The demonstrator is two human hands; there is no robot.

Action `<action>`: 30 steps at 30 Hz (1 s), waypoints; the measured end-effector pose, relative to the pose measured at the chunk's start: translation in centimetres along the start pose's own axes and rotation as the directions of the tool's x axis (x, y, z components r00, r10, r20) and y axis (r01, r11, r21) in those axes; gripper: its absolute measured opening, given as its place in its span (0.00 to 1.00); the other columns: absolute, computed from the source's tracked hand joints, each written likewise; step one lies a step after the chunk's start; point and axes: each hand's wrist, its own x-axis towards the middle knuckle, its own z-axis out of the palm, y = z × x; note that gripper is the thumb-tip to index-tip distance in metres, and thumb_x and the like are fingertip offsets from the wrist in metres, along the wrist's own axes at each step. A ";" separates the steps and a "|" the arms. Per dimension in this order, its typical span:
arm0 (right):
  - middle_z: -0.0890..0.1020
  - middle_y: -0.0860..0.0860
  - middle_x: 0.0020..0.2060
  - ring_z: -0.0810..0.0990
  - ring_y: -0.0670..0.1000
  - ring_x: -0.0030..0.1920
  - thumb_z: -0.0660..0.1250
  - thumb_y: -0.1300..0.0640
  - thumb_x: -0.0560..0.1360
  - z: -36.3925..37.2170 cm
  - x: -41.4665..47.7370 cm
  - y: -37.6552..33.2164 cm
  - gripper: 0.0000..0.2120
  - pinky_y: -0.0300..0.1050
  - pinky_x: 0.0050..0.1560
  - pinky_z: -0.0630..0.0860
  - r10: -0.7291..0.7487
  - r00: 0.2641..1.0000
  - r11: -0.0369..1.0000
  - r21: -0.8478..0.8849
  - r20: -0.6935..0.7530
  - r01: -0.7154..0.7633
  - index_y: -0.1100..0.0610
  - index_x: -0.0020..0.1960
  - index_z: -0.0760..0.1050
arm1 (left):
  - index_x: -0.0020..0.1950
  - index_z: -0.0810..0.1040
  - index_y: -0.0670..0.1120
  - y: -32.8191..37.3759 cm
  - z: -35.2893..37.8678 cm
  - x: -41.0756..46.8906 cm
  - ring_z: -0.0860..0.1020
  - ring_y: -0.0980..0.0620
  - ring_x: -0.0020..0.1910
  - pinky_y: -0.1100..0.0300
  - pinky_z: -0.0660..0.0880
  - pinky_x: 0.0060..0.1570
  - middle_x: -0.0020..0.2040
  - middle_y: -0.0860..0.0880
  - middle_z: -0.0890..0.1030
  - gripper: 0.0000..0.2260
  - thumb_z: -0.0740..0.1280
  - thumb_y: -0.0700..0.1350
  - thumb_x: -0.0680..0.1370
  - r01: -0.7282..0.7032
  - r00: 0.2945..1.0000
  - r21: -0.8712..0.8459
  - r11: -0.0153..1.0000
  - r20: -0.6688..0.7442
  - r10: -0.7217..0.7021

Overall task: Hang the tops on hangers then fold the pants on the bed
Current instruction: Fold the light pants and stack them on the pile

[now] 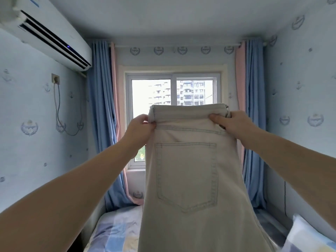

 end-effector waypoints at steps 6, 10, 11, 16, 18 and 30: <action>0.86 0.56 0.41 0.81 0.43 0.30 0.78 0.44 0.69 5.7 -3.7 6.9 0.22 0.33 0.29 0.77 0.111 0.989 0.994 -0.001 0.103 -0.111 0.63 0.47 0.83 | 0.51 0.80 0.49 -8.7 -2.9 -3.7 0.82 0.48 0.45 0.54 0.78 0.44 0.50 0.46 0.85 0.04 0.66 0.41 0.81 0.138 0.989 0.015 0.990 0.050 -0.139; 0.81 0.47 0.27 0.77 0.43 0.26 0.77 0.43 0.70 10.4 -6.0 12.1 0.20 0.35 0.28 0.75 0.191 0.963 0.981 -0.068 0.190 -0.181 0.61 0.41 0.80 | 0.50 0.81 0.50 -15.6 -5.1 -6.1 0.83 0.55 0.40 0.62 0.77 0.37 0.45 0.51 0.86 0.05 0.67 0.41 0.80 0.222 0.973 0.007 0.975 0.059 -0.222; 0.79 0.46 0.25 0.75 0.43 0.25 0.77 0.44 0.71 11.7 -6.5 13.5 0.19 0.35 0.27 0.73 0.211 0.954 0.977 -0.083 0.214 -0.197 0.60 0.40 0.79 | 0.48 0.81 0.51 -17.5 -5.6 -6.7 0.83 0.57 0.38 0.64 0.77 0.35 0.42 0.52 0.86 0.06 0.67 0.41 0.80 0.246 0.968 0.000 0.969 0.059 -0.245; 0.75 0.47 0.22 0.70 0.44 0.22 0.75 0.51 0.75 19.0 -8.9 21.7 0.13 0.35 0.23 0.67 0.298 0.891 0.954 -0.134 0.343 -0.267 0.60 0.42 0.78 | 0.41 0.82 0.56 -28.5 -7.3 -9.1 0.80 0.55 0.36 0.60 0.76 0.34 0.37 0.55 0.84 0.04 0.68 0.48 0.71 0.390 0.919 -0.018 0.921 0.059 -0.389; 0.75 0.46 0.22 0.71 0.44 0.23 0.75 0.53 0.75 22.3 -9.2 25.5 0.10 0.35 0.24 0.68 0.334 0.860 0.941 -0.184 0.385 -0.283 0.58 0.42 0.78 | 0.42 0.82 0.55 -33.9 -7.8 -9.4 0.79 0.50 0.39 0.55 0.76 0.38 0.37 0.53 0.84 0.04 0.68 0.49 0.70 0.467 0.883 -0.005 0.884 0.060 -0.466; 0.84 0.46 0.41 0.82 0.55 0.45 0.75 0.42 0.72 47.6 -3.8 50.5 0.09 0.54 0.50 0.80 0.635 0.734 0.722 -0.522 0.241 -0.454 0.45 0.41 0.79 | 0.44 0.77 0.48 -68.3 -8.6 -3.0 0.77 0.50 0.38 0.63 0.73 0.33 0.41 0.49 0.81 0.08 0.64 0.36 0.78 0.785 0.611 0.113 0.610 0.025 -0.791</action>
